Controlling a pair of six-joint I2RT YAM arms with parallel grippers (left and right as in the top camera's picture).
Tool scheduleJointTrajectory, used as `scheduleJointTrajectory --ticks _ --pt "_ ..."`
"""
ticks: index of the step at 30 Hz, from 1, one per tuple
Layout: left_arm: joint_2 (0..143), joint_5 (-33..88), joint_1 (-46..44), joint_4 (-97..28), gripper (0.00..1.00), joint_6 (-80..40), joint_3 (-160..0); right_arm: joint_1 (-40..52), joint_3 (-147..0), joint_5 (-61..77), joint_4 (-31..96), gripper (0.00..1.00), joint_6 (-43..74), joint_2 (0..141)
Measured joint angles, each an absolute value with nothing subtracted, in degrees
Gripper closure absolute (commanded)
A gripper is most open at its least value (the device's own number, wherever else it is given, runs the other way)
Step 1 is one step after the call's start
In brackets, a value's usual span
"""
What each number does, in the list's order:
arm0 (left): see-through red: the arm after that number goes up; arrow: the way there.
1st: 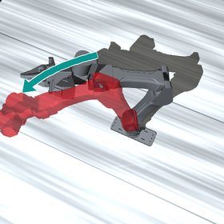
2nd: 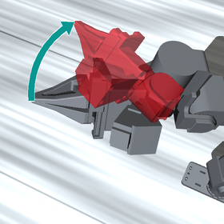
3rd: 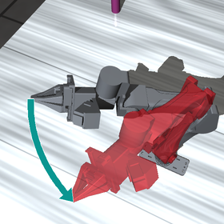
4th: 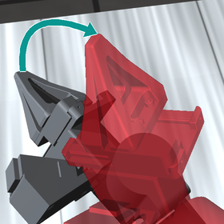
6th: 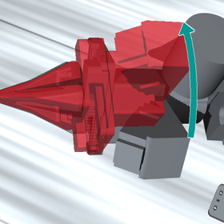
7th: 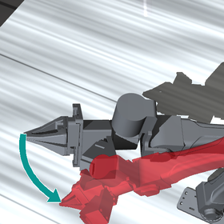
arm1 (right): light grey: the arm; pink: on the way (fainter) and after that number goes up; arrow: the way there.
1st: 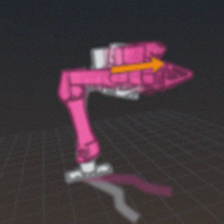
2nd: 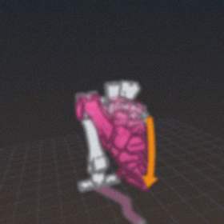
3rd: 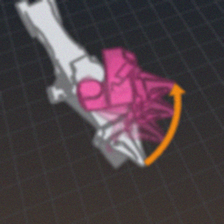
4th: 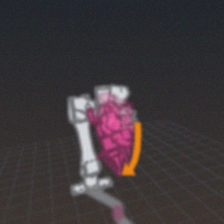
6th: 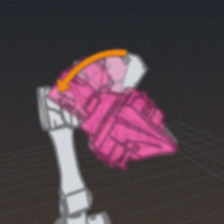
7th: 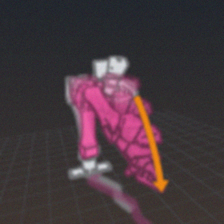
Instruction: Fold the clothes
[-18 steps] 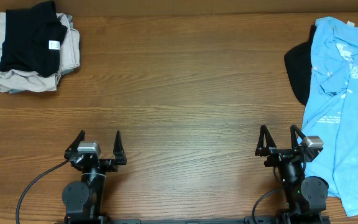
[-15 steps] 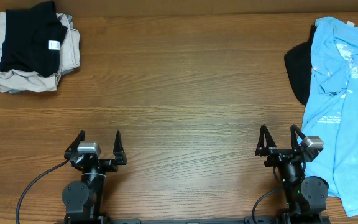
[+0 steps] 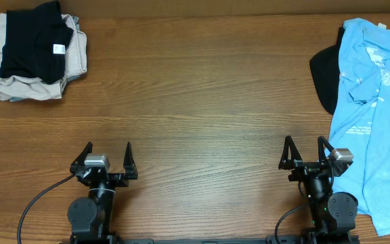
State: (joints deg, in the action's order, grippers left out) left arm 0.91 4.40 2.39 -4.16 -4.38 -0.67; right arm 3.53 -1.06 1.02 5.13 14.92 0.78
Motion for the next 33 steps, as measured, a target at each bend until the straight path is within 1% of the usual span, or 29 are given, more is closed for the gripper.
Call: scheduleJointTrajectory --ticks 13,33 --pt "0.91 4.25 2.39 -4.25 0.0 -4.38 -0.67 3.53 -1.06 0.82 4.97 0.0 14.94 0.78" --pt "0.91 4.27 2.39 -3.2 0.0 -4.38 -0.67 3.53 -1.06 1.5 -2.07 0.0 14.94 0.78"
